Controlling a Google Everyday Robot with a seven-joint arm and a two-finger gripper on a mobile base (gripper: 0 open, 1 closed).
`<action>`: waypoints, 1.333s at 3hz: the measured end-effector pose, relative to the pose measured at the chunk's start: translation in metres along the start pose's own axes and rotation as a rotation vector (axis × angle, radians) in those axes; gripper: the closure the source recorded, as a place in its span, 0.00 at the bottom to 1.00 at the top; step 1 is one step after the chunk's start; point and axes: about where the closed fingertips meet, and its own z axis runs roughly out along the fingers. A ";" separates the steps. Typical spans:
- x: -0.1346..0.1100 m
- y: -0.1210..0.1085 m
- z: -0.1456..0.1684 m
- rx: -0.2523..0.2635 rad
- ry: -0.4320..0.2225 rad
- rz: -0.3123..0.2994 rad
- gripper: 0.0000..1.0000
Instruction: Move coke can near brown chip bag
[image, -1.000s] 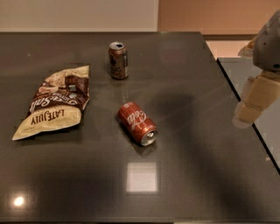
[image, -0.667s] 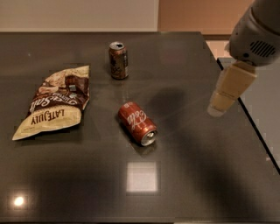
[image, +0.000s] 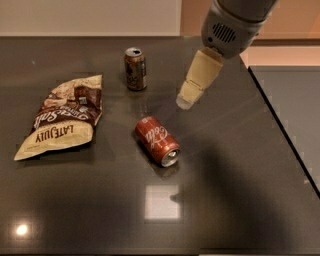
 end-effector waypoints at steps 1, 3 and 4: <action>-0.027 0.018 0.024 -0.041 0.029 0.061 0.00; -0.027 0.050 0.080 -0.062 0.166 0.153 0.00; -0.024 0.068 0.102 -0.075 0.222 0.163 0.00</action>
Offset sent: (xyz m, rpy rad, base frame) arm -0.0147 0.0723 -0.0870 -0.0849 0.2331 -0.1688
